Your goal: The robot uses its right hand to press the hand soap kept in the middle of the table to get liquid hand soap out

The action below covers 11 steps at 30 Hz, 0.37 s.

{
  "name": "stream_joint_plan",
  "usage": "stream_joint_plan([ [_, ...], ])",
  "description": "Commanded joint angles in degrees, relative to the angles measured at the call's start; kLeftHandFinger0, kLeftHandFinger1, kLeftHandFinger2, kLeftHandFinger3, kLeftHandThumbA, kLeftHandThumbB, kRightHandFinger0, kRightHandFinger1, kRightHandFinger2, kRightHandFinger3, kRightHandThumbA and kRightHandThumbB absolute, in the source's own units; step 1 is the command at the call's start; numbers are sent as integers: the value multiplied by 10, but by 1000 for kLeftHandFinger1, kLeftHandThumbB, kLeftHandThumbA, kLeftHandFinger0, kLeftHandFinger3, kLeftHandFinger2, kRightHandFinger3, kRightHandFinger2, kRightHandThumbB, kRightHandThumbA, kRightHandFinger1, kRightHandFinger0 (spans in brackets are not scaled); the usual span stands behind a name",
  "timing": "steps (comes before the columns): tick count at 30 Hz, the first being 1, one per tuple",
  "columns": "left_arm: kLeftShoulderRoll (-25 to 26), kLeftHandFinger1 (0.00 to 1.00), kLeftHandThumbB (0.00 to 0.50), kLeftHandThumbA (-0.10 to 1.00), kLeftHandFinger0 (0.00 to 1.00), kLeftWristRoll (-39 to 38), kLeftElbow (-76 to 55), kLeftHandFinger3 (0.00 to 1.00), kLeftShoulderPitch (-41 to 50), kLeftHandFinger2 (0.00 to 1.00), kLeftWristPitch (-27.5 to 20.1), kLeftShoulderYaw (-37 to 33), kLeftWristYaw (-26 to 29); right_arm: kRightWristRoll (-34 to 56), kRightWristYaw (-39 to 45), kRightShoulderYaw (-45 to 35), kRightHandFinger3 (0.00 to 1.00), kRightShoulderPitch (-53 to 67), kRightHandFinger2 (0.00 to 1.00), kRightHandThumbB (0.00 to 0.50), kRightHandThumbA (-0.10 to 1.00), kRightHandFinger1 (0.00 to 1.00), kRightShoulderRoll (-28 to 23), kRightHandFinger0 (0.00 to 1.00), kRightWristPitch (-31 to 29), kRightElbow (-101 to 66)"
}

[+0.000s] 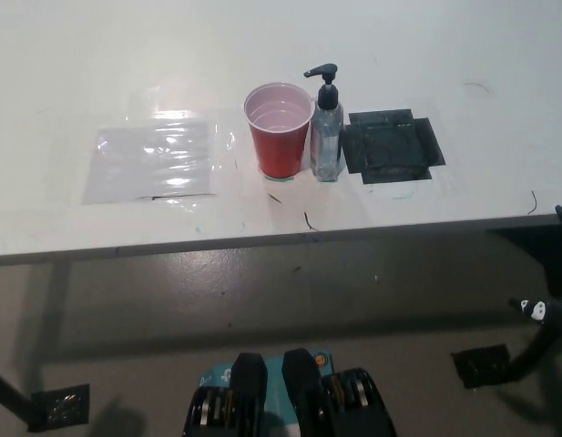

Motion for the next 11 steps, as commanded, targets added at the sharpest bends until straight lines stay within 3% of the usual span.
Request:
stream_joint_plan([
  [1, 12, 1000, 77, 1000, 1000, -1, -10, 902, -8, 1000, 10, 8, 4, 4, -25, -1, 1000, -13, 1000, 349, 1000, 1000, -5, 1000, -14, -12],
  [3, 11, 1000, 101, 1000, 1000, 2, -10, 893, -8, 1000, 10, 10, 4, 11, -22, -2, 1000, -13, 1000, 345, 1000, 1000, -4, 1000, -8, -15],
  [11, 9, 1000, 74, 1000, 1000, 2, -10, 901, -9, 1000, 10, 11, 4, 8, -22, 1, 1000, -18, 1000, 347, 1000, 1000, -6, 1000, 1, -18],
])
